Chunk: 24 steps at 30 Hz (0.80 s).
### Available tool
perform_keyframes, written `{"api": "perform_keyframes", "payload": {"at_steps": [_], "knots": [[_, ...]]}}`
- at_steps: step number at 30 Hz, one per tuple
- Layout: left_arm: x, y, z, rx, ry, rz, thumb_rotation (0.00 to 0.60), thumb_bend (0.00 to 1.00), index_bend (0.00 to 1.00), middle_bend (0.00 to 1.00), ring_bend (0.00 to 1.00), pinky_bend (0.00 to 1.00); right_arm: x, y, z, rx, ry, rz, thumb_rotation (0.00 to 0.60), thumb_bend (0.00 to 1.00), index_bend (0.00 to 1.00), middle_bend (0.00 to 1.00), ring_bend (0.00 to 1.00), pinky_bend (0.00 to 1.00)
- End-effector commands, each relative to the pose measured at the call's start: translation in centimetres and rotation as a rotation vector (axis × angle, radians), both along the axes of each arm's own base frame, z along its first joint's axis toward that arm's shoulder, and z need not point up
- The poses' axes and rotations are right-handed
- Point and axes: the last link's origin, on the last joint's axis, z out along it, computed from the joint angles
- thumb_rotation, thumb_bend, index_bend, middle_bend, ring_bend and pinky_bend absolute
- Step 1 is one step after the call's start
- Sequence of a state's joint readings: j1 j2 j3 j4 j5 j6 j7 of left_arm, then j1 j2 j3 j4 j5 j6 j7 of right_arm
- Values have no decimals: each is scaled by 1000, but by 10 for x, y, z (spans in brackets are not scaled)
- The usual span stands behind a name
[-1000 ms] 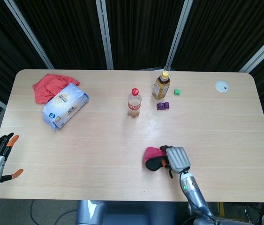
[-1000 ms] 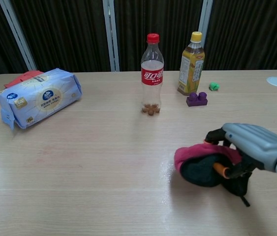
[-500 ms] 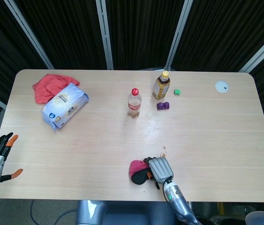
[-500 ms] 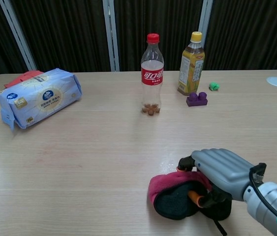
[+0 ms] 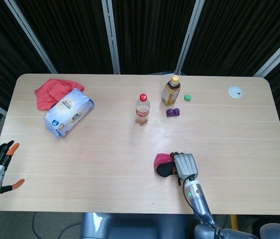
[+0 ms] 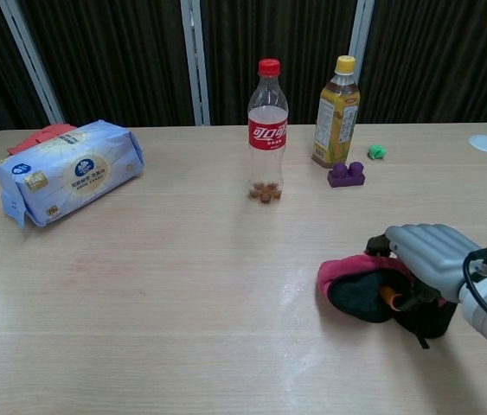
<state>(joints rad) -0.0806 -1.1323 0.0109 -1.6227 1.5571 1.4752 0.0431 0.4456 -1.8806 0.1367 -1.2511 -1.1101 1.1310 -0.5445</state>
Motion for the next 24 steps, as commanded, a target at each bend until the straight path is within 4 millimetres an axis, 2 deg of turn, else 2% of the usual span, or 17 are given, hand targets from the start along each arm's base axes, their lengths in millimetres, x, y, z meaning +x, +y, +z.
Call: {"api": "perform_keyframes", "payload": {"at_steps": [1,19,24], "knots": [[0,0,0,0,1,0,600,0,0,0,0,0,-18,-8,10,-48,27,-60,600,492,767,664,516,683],[0,-1,-2,-1,8,2,600,0,0,0,0,0,-95,-31,72,-214,182,-209,600,493,768,664,516,683],[0,-1,-3,-3,10,2,600,0,0,0,0,0,-102,-41,94,-278,172,-223,600,493,768,664,516,683]]}}
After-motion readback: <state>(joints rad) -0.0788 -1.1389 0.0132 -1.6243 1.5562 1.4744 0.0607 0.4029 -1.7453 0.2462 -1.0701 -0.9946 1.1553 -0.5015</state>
